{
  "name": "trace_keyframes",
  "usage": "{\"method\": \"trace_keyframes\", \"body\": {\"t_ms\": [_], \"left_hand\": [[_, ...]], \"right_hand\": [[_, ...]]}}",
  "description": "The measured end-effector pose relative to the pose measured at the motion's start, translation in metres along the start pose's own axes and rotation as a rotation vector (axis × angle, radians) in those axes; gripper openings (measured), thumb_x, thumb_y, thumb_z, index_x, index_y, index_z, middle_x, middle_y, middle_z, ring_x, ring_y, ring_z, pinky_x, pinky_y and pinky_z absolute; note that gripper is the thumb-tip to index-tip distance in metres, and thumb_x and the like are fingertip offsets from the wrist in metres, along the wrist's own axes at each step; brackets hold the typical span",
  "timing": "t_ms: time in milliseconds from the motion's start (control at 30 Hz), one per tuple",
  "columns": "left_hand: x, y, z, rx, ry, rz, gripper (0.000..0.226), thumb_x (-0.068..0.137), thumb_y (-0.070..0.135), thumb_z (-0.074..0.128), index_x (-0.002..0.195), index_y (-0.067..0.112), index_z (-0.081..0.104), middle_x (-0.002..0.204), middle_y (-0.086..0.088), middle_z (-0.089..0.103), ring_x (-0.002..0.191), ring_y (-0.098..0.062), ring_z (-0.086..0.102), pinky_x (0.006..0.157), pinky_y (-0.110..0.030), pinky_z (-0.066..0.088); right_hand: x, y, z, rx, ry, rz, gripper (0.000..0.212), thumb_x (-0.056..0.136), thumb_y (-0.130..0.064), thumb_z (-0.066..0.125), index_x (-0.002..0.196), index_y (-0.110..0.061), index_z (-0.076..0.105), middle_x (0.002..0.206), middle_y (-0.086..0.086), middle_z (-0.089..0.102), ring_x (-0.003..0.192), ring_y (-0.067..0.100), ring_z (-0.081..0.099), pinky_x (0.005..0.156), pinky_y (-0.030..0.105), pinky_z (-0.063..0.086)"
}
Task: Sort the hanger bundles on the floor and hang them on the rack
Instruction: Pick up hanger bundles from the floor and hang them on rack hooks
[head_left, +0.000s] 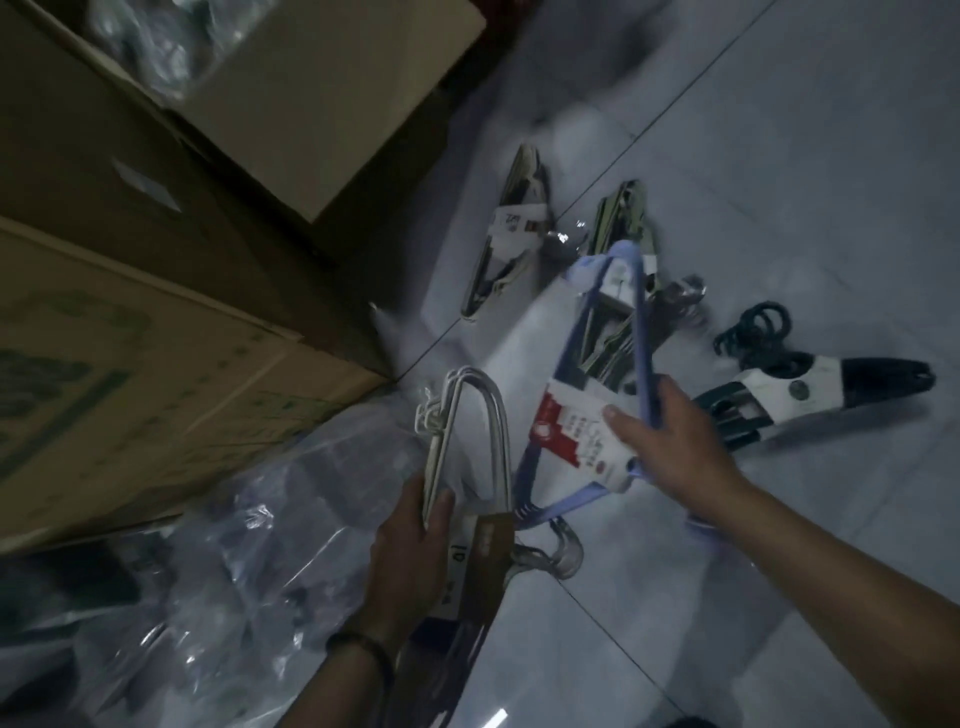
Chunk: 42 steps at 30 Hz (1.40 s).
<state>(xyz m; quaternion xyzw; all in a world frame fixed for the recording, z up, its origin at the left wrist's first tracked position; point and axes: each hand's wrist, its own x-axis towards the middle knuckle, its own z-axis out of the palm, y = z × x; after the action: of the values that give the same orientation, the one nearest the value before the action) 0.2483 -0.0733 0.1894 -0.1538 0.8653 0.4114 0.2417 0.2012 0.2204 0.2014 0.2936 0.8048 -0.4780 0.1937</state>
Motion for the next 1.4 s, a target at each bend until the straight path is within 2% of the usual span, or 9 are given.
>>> {"method": "trace_keyframes", "body": {"t_ms": [167, 333, 467, 567, 733, 833, 1100, 1233, 1400], "left_hand": [[-0.037, 0.094, -0.028, 0.028, -0.04, 0.036, 0.046, 0.098, 0.072, 0.037, 0.114, 0.035, 0.06, 0.101, 0.01, 0.069, 0.095, -0.016, 0.067, 0.079, -0.037, 0.052], [-0.085, 0.245, -0.059, 0.036, -0.131, 0.17, 0.049, 0.106, 0.058, 0.045, 0.139, 0.022, 0.053, 0.123, 0.001, 0.066, 0.116, -0.025, 0.064, 0.093, -0.037, 0.047], [-0.13, 0.376, -0.082, -0.011, -0.255, 0.405, 0.049, 0.096, 0.079, 0.038, 0.115, 0.037, 0.055, 0.096, 0.013, 0.07, 0.09, -0.02, 0.071, 0.082, -0.045, 0.057], [-0.179, 0.478, -0.096, -0.08, -0.321, 0.54, 0.023, 0.105, 0.056, 0.048, 0.104, 0.033, 0.05, 0.095, 0.024, 0.058, 0.095, -0.015, 0.064, 0.082, -0.033, 0.045], [-0.288, 0.602, -0.119, -0.134, -0.533, 0.701, 0.03, 0.096, 0.052, 0.061, 0.093, 0.022, 0.058, 0.086, -0.003, 0.07, 0.076, -0.024, 0.069, 0.068, -0.043, 0.056], [-0.356, 0.651, -0.111, -0.126, -0.63, 0.837, 0.041, 0.091, 0.059, 0.062, 0.084, 0.019, 0.057, 0.067, 0.001, 0.064, 0.06, -0.016, 0.062, 0.063, -0.039, 0.053], [-0.538, 0.727, -0.051, -0.125, -0.929, 1.13, 0.035, 0.09, 0.064, 0.062, 0.086, 0.03, 0.063, 0.073, 0.013, 0.068, 0.064, 0.0, 0.062, 0.062, -0.021, 0.046], [-0.628, 0.751, -0.018, -0.14, -1.074, 1.201, 0.031, 0.09, 0.062, 0.065, 0.1, 0.033, 0.071, 0.083, 0.022, 0.074, 0.077, 0.004, 0.069, 0.071, -0.023, 0.052], [-0.721, 0.762, 0.029, -0.107, -1.148, 1.304, 0.045, 0.088, 0.072, 0.058, 0.095, 0.029, 0.072, 0.079, 0.01, 0.073, 0.072, -0.005, 0.07, 0.066, -0.03, 0.051]], "right_hand": [[-0.082, -0.082, -0.139, -0.078, 0.155, -0.04, 0.027, 0.102, -0.044, 0.059, 0.112, -0.02, 0.058, 0.089, -0.006, 0.068, 0.073, 0.003, 0.063, 0.041, 0.009, 0.04], [-0.188, -0.178, -0.268, -0.196, 0.189, -0.062, 0.026, 0.101, -0.054, 0.051, 0.12, -0.037, 0.057, 0.09, -0.006, 0.07, 0.074, 0.005, 0.066, 0.049, 0.008, 0.043], [-0.274, -0.233, -0.34, -0.211, 0.193, -0.028, 0.041, 0.103, -0.061, 0.042, 0.141, -0.047, 0.051, 0.115, -0.005, 0.071, 0.093, 0.009, 0.067, 0.075, 0.021, 0.048], [-0.345, -0.264, -0.376, -0.117, 0.332, -0.011, 0.039, 0.105, -0.058, 0.042, 0.138, -0.043, 0.057, 0.107, -0.012, 0.068, 0.087, -0.001, 0.063, 0.071, 0.014, 0.043], [-0.473, -0.293, -0.399, 0.007, 0.699, 0.073, 0.026, 0.104, -0.061, 0.039, 0.116, -0.047, 0.056, 0.096, -0.007, 0.07, 0.085, 0.012, 0.068, 0.079, 0.032, 0.055], [-0.537, -0.299, -0.411, -0.006, 0.936, 0.136, 0.025, 0.108, -0.051, 0.038, 0.087, -0.043, 0.049, 0.075, -0.002, 0.058, 0.07, 0.02, 0.062, 0.067, 0.041, 0.054], [-0.696, -0.278, -0.489, -0.303, 1.314, 0.586, 0.043, 0.107, -0.059, 0.029, 0.088, -0.028, 0.053, 0.088, -0.001, 0.067, 0.088, 0.025, 0.068, 0.087, 0.041, 0.051], [-0.76, -0.249, -0.54, -0.107, 1.392, 0.56, 0.046, 0.108, -0.053, 0.037, 0.079, -0.021, 0.052, 0.07, 0.0, 0.059, 0.057, 0.016, 0.058, 0.052, 0.03, 0.048], [-0.831, -0.214, -0.577, -0.173, 1.562, 0.67, 0.035, 0.107, -0.052, 0.038, 0.093, -0.023, 0.051, 0.076, -0.001, 0.056, 0.071, 0.024, 0.063, 0.062, 0.035, 0.052]]}}
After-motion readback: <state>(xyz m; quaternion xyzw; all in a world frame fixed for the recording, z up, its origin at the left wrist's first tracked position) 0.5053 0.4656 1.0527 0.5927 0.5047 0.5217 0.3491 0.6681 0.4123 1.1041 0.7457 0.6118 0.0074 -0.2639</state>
